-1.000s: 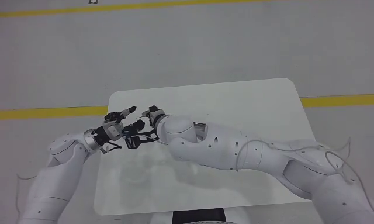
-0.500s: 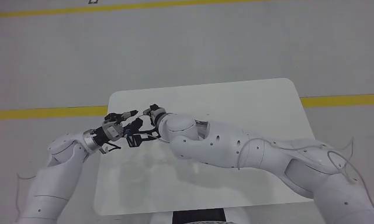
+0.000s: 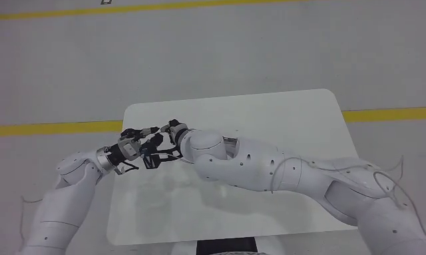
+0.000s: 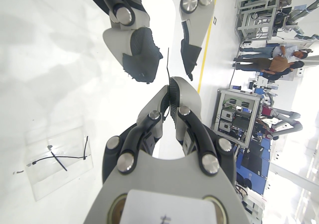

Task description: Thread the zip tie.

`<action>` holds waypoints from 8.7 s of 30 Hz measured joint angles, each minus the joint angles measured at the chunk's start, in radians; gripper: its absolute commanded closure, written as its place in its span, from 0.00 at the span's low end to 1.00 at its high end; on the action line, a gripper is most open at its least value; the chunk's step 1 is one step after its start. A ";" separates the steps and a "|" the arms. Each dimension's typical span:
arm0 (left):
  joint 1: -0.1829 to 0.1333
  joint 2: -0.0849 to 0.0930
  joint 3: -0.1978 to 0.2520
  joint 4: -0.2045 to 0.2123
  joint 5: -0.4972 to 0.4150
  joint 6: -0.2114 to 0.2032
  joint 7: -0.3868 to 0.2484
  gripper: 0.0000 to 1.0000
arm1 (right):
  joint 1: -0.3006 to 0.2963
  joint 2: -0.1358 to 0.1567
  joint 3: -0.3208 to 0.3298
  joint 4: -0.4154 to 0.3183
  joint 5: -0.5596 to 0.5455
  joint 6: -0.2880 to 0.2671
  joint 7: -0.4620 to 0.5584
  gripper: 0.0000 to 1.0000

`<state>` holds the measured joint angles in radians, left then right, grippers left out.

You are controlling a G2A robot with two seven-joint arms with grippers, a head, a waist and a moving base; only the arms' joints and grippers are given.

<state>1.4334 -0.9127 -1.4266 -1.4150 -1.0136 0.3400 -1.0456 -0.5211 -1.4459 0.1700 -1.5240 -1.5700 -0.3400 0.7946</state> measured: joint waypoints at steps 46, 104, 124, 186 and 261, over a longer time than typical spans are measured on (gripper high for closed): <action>0.031 0.027 -0.074 -0.009 0.077 -0.078 -0.088 1.00 | -0.006 0.069 0.010 -0.026 0.000 0.000 -0.096 0.00; -0.040 0.069 0.071 0.065 0.351 -0.409 -0.344 1.00 | -0.379 0.316 0.373 0.087 1.335 0.000 -0.300 0.00; -0.062 0.082 0.169 0.035 0.351 -0.512 -0.344 1.00 | -0.452 0.278 0.456 0.204 1.988 0.000 -0.029 0.00; -0.055 0.076 0.194 0.020 0.321 -0.533 -0.316 1.00 | -0.597 0.196 0.550 0.332 2.311 0.055 0.160 0.90; -0.099 0.046 0.322 0.055 0.198 -0.619 -0.341 0.00 | -0.674 0.142 0.582 0.316 2.311 0.057 0.154 1.00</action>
<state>1.3349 -0.8666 -1.1045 -1.3599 -0.8156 -0.2787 -1.3866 -1.1946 -1.3037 0.7523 -1.2081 0.7407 -0.2828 0.9488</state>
